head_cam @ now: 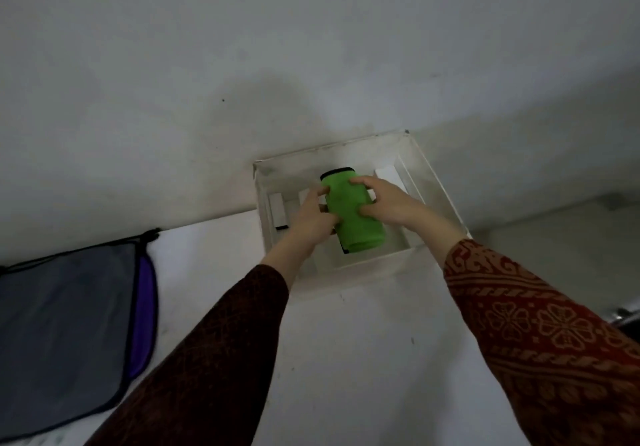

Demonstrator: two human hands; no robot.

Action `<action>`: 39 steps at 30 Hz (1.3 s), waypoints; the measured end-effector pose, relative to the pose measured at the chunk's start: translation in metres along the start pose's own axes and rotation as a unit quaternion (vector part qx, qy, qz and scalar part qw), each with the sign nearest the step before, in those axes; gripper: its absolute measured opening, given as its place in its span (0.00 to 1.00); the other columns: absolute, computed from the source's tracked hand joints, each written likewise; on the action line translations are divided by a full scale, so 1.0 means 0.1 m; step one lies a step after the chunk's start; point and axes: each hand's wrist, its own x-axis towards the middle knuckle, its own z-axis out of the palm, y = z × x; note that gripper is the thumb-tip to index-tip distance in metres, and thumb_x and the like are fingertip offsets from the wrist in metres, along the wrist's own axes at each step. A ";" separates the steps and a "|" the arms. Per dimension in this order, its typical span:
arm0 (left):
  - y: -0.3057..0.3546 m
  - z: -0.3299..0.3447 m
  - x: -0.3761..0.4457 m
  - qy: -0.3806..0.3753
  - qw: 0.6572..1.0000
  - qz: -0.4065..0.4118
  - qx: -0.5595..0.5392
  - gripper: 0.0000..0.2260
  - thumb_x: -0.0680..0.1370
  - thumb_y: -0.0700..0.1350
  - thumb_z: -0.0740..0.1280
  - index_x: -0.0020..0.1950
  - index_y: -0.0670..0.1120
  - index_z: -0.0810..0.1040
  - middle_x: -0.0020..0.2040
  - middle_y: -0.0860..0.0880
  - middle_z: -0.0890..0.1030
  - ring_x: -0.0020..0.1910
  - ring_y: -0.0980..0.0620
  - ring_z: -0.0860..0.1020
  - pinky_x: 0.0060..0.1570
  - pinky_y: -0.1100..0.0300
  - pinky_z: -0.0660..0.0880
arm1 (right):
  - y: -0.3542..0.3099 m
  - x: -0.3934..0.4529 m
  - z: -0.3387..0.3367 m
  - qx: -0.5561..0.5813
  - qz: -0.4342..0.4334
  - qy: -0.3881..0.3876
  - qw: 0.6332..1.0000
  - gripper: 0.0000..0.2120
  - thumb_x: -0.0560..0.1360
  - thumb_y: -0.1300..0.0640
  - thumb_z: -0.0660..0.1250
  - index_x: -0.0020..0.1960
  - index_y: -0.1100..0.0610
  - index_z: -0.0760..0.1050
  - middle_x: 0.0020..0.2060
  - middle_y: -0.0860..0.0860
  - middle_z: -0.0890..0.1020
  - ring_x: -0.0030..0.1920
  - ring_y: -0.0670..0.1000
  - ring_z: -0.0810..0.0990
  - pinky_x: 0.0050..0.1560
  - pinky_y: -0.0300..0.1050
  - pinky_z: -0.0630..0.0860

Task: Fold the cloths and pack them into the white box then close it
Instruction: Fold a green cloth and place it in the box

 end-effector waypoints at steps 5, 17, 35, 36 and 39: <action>-0.08 0.22 0.50 0.006 0.999 -0.022 0.048 0.27 0.73 0.32 0.63 0.71 0.42 0.61 0.60 0.38 0.75 0.55 0.41 0.77 0.50 0.49 0.78 | 0.23 0.41 0.06 -0.142 0.017 -0.045 0.989 0.25 0.71 0.61 0.64 0.68 0.58 0.67 0.64 0.60 0.74 0.62 0.62 0.71 0.63 0.48 0.68; -0.21 0.28 0.68 0.031 0.896 0.171 0.409 0.25 0.75 0.46 0.62 0.72 0.47 0.61 0.69 0.39 0.68 0.66 0.40 0.70 0.57 0.46 0.73 | 0.36 0.34 0.25 -0.293 0.041 -0.163 0.941 0.20 0.77 0.55 0.60 0.65 0.63 0.69 0.70 0.63 0.63 0.64 0.61 0.70 0.64 0.50 0.70; -0.18 0.26 0.88 -0.106 0.687 0.147 0.703 0.29 0.79 0.50 0.58 0.77 0.51 0.47 0.78 0.43 0.45 0.77 0.42 0.47 0.74 0.42 0.48 | 0.43 0.33 0.32 -0.327 0.131 -0.210 0.912 0.28 0.79 0.51 0.54 0.74 0.63 0.52 0.75 0.64 0.48 0.76 0.60 0.45 0.75 0.53 0.54; -0.15 0.22 0.81 -0.101 0.677 0.151 0.713 0.29 0.79 0.50 0.58 0.77 0.50 0.49 0.78 0.42 0.47 0.77 0.42 0.47 0.74 0.41 0.48 | 0.39 0.27 0.30 -0.309 0.128 -0.193 0.923 0.27 0.79 0.52 0.55 0.74 0.64 0.54 0.75 0.64 0.51 0.76 0.59 0.49 0.74 0.51 0.57; 0.00 0.05 0.53 -0.062 0.655 0.169 0.734 0.25 0.80 0.49 0.55 0.76 0.49 0.53 0.78 0.42 0.50 0.77 0.42 0.46 0.74 0.41 0.45 | 0.19 0.06 0.23 -0.240 0.080 -0.125 0.959 0.28 0.78 0.54 0.59 0.74 0.61 0.53 0.74 0.60 0.57 0.73 0.57 0.60 0.69 0.47 0.62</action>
